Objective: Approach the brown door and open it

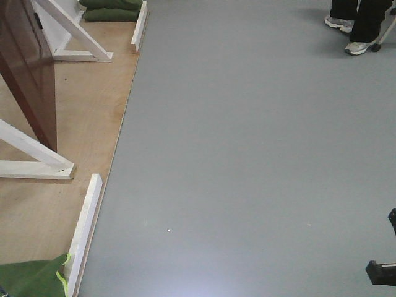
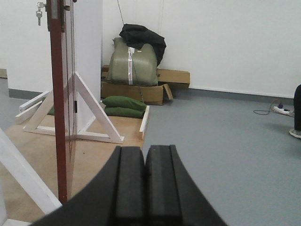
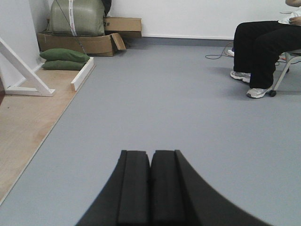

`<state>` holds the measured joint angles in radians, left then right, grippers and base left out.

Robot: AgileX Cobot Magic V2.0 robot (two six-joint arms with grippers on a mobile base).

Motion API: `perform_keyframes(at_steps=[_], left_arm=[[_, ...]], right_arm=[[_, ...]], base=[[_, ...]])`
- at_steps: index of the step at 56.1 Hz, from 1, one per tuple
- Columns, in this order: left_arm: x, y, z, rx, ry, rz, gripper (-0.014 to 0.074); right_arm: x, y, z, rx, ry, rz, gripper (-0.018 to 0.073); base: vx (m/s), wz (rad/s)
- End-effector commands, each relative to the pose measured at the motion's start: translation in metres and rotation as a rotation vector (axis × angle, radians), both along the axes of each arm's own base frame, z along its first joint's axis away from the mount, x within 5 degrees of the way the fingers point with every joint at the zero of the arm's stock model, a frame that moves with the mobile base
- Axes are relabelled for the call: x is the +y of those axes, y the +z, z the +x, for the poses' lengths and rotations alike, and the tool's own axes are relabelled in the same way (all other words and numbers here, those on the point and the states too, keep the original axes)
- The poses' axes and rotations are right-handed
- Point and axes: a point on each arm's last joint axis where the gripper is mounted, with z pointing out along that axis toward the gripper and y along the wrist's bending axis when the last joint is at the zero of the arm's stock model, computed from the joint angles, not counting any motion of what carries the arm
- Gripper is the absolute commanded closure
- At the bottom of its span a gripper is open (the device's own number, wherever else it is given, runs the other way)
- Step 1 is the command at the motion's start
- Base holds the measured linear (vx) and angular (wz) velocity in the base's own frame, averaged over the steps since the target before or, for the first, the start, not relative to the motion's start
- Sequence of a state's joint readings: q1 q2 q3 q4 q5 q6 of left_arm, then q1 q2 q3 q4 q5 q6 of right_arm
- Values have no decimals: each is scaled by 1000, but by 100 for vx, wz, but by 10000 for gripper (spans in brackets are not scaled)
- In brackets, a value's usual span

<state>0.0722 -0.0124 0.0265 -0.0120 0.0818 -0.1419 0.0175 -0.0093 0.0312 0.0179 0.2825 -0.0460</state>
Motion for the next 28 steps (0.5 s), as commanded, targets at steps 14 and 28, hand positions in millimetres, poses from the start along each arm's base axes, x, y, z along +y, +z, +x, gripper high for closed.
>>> perform_keyframes(at_steps=[14,28], left_arm=[[0,14,-2,-114,1,6,600],[0,14,-2,-114,0,6,600]], right_arm=[[0,7,0,-94,-2,-9,559],[0,7,0,-94,-2,-9,559]], base=[[39,-2],[38,-3]])
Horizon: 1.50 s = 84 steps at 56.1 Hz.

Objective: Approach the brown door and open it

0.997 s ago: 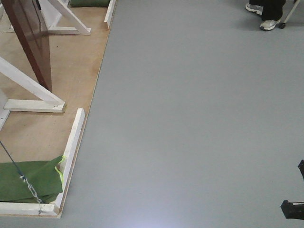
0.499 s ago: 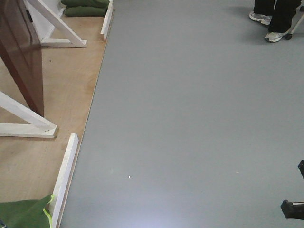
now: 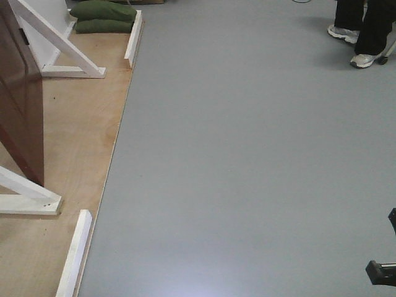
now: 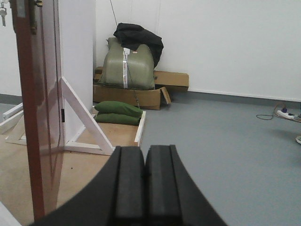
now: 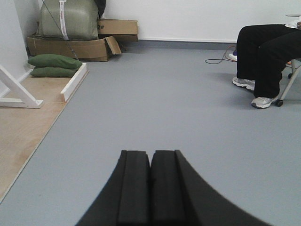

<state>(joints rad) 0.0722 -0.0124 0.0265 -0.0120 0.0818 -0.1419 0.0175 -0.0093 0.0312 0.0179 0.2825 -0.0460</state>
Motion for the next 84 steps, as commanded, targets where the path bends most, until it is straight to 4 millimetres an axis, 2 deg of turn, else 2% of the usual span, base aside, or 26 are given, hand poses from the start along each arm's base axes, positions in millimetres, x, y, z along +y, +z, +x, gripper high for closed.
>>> perform_keyframes(at_steps=[1,84], left_arm=[[0,14,-2,-114,0,6,600],[0,14,-2,-114,2,6,600]], right_arm=[[0,7,0,-94,-2,-9,559],[0,7,0,-94,-2,-9,559]], base=[[37,-2],[32,0]])
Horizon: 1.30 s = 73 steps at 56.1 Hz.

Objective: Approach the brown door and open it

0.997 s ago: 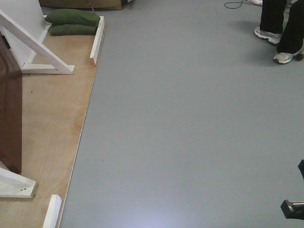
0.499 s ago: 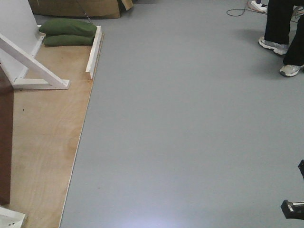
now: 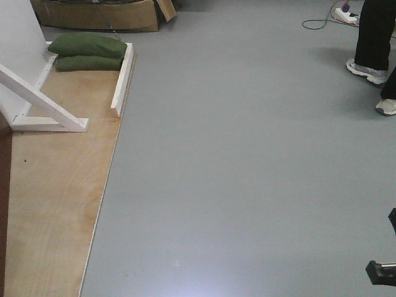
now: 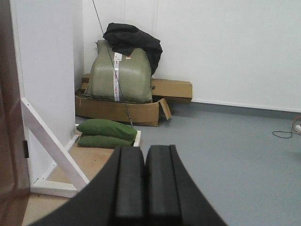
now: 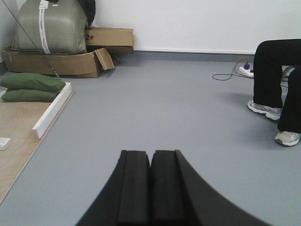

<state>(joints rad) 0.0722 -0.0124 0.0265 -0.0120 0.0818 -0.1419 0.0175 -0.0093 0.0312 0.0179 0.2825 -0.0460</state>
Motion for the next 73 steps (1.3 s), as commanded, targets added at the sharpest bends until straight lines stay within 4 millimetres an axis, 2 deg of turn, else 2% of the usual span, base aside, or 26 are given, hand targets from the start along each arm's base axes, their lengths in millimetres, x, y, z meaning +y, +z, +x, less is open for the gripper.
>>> perform_keyframes(at_steps=[1,65,73], left_arm=[[0,14,-2,-114,2,6,600],[0,14,-2,-114,3,6,600],[0,15,0,-87,4,51,600]], right_arm=[[0,7,0,-94,-2,-9,559],[0,7,1,-92,-2,-9,559],[0,7,1,-92,-2,-9,559]], base=[[20,2],[9,0],[0,0]])
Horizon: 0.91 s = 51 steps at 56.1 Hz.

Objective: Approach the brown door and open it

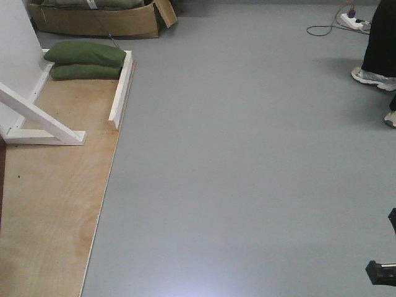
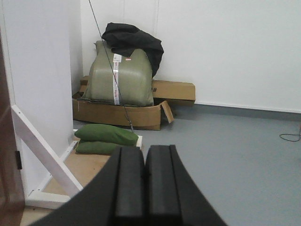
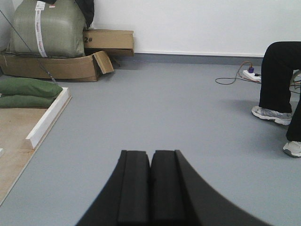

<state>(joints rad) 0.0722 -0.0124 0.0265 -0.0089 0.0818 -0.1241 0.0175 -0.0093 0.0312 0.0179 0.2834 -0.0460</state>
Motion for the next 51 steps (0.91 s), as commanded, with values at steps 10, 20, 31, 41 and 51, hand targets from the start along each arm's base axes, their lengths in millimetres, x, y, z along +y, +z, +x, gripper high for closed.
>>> perform_keyframes(at_steps=[10,20,31,41,51], left_arm=[[3,34,8,-47,39,33,600],[11,96,15,-127,135,70,600],[26,166,34,-171,257,94,600],[49,224,56,-196,371,123,600],[67,273,77,-189,445,292,600]], right_arm=[[0,7,1,-93,-2,-9,559],[0,7,1,-93,-2,-9,559],[0,7,1,-93,-2,-9,559],[0,7,1,-93,-2,-9,559],[0,7,1,-93,-2,-9,559]], base=[[0,0],[0,0],[0,0],[0,0],[0,0]])
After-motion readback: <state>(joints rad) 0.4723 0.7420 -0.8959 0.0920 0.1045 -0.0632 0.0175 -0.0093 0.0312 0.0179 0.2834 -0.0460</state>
